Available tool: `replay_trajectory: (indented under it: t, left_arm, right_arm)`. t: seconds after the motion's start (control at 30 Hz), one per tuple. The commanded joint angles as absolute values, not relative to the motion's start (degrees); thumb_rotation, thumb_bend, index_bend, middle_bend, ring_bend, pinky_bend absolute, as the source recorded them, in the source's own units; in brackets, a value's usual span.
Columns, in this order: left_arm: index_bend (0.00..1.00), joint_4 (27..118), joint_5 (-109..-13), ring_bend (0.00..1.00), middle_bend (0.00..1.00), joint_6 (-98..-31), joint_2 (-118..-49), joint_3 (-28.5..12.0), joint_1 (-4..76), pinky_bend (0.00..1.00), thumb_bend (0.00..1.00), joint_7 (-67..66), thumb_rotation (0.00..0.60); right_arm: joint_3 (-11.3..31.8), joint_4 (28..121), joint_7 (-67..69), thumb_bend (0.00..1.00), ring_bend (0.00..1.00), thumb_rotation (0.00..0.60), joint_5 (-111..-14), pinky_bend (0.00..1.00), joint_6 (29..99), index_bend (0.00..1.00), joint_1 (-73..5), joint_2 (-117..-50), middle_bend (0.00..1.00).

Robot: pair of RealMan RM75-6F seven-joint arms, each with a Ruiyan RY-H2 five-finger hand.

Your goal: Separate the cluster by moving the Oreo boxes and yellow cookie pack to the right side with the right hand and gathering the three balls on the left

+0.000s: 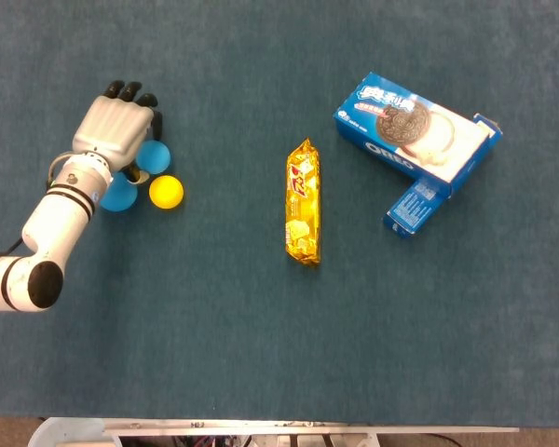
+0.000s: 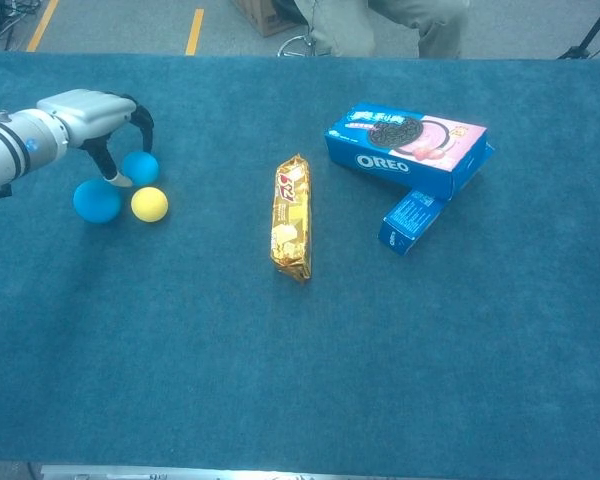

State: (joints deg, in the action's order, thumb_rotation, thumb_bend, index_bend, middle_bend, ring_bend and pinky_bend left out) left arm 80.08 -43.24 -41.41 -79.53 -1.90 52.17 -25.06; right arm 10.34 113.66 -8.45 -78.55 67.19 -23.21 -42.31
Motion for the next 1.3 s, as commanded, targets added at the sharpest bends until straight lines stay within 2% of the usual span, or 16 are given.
replay_trajectory:
  t: [0.03, 0.23, 0.43, 0.73, 1.0, 1.3]
  left_arm:
    - [0.34, 80.19, -42.89, 0.00, 0.14, -41.22, -79.66, -1.92, 52.49, 0.05, 0.19, -25.32, 0.600]
    - [0.31, 80.07, -41.60, 0.00, 0.13, -41.24, -79.85, -1.76, 53.09, 0.05, 0.19, -26.05, 0.600]
    - [0.31, 82.05, -41.73, 0.00, 0.13, -43.11, -78.53, -3.45, 52.87, 0.05, 0.19, -24.40, 0.600]
    - [0.30, 91.13, -45.36, 0.00, 0.13, -48.98, -71.56, -6.56, 49.80, 0.05, 0.19, -19.59, 0.600]
    - [0.25, 100.26, -51.99, 0.00, 0.12, -57.77, -64.35, -7.52, 43.15, 0.05, 0.19, -13.78, 0.600]
    - [0.24, 105.61, -63.95, 0.00, 0.12, -69.38, -60.90, -5.38, 34.19, 0.05, 0.19, -9.04, 0.600]
  right_arm:
    - [10.31, 113.48, -8.26, 0.14, 0.42, 0.600, -78.49, 0.48, 67.21, 0.24, -23.14, -42.30, 0.46]
    - [10.30, 112.97, -7.52, 0.14, 0.42, 0.600, -78.57, 0.48, 67.32, 0.24, -23.00, -42.26, 0.46]
    - [10.33, 112.70, -6.92, 0.14, 0.42, 0.600, -78.81, 0.48, 67.36, 0.24, -22.97, -42.19, 0.46]
    - [9.62, 112.50, -5.26, 0.14, 0.41, 0.600, -82.09, 0.48, 66.30, 0.24, -23.33, -41.39, 0.46]
    - [8.80, 112.90, -5.01, 0.14, 0.38, 0.600, -87.47, 0.48, 64.49, 0.24, -24.79, -40.82, 0.46]
    - [8.26, 114.08, -6.91, 0.14, 0.37, 0.600, -92.00, 0.48, 61.73, 0.24, -27.48, -42.35, 0.46]
